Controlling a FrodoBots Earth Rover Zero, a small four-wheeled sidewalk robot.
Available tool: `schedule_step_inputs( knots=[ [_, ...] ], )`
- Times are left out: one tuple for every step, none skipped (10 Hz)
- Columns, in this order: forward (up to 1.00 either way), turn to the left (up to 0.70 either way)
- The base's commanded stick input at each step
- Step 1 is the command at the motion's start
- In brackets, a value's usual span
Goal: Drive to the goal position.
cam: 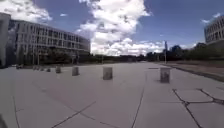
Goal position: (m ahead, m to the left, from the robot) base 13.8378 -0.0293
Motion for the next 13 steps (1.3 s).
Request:
schedule_step_inputs(
  knots=[
    [0.70,0.00],
    [0.70,-0.04],
    [0.70,-0.11],
    [0.70,-0.35],
    [0.70,-0.35],
    [0.70,-0.35],
    [0.70,-0.35],
    [0.70,-0.35],
    [0.70,-0.35],
    [0.70,-0.35],
    [0.70,-0.35],
    [0.70,-0.35],
    [0.70,-0.22]
  ],
)
